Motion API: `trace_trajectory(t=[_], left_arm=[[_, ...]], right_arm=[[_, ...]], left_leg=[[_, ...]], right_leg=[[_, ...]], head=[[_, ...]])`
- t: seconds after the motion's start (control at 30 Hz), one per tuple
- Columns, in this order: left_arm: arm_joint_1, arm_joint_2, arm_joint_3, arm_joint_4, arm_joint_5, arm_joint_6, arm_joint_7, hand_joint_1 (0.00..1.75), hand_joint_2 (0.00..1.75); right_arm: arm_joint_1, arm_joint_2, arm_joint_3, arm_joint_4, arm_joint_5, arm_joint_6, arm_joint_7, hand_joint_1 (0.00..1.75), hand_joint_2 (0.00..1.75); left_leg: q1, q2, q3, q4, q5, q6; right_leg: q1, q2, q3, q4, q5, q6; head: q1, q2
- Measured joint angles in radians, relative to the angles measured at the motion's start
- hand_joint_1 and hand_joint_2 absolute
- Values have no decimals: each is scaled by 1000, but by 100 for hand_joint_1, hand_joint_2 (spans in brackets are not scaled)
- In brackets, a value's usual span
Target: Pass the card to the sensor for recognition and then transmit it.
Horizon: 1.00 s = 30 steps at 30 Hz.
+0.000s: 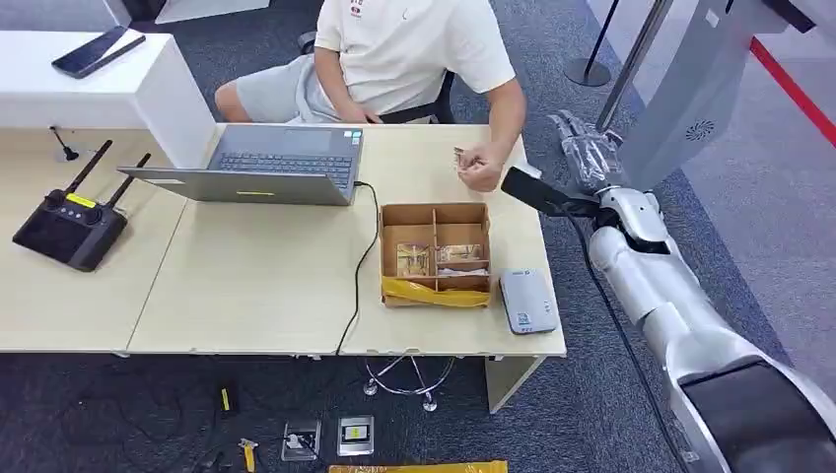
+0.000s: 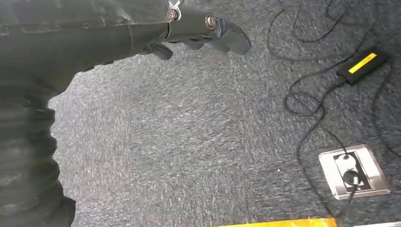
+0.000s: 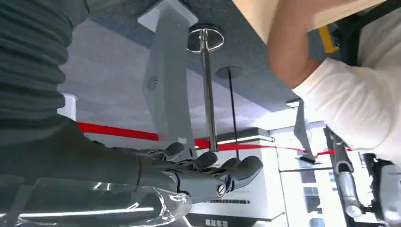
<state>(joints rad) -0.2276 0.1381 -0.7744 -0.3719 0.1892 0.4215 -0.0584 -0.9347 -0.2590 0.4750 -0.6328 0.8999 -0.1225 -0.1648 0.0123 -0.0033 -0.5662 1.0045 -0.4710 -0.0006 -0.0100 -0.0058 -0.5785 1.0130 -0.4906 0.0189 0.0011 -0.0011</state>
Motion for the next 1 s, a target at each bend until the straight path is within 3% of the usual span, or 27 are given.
trace_trajectory(t=[0.13, 0.57, 0.77, 1.0], left_arm=[[18, 0, 5, 0, 18, 11, -10, 0, 175], [54, 16, 32, 2, 50, 11, -35, 0, 175], [62, 23, 51, 1, 48, 9, -36, 0, 175], [65, 26, 56, 0, 31, 4, -36, 0, 175]], right_arm=[[77, -62, -38, -91, -29, 45, 28, 0, 175], [417, -252, -140, -526, -106, 306, 145, 0, 175], [500, -290, -147, -705, -136, 389, 186, 0, 175], [552, -274, -120, -820, -134, 392, 206, 0, 175]], left_leg=[[0, 0, 0, 0, 0, 0], [0, 0, 0, 0, -1, -1], [0, 0, 0, -1, -1, -1], [0, 0, -1, -1, -1, -1]], right_leg=[[0, 0, 0, -1, 0, 0], [0, 0, 0, -1, 0, 0], [0, 0, 1, -1, 0, 0], [0, 0, 1, -1, 0, 0]], head=[[1, 0], [0, 0], [1, 0], [1, 0]])
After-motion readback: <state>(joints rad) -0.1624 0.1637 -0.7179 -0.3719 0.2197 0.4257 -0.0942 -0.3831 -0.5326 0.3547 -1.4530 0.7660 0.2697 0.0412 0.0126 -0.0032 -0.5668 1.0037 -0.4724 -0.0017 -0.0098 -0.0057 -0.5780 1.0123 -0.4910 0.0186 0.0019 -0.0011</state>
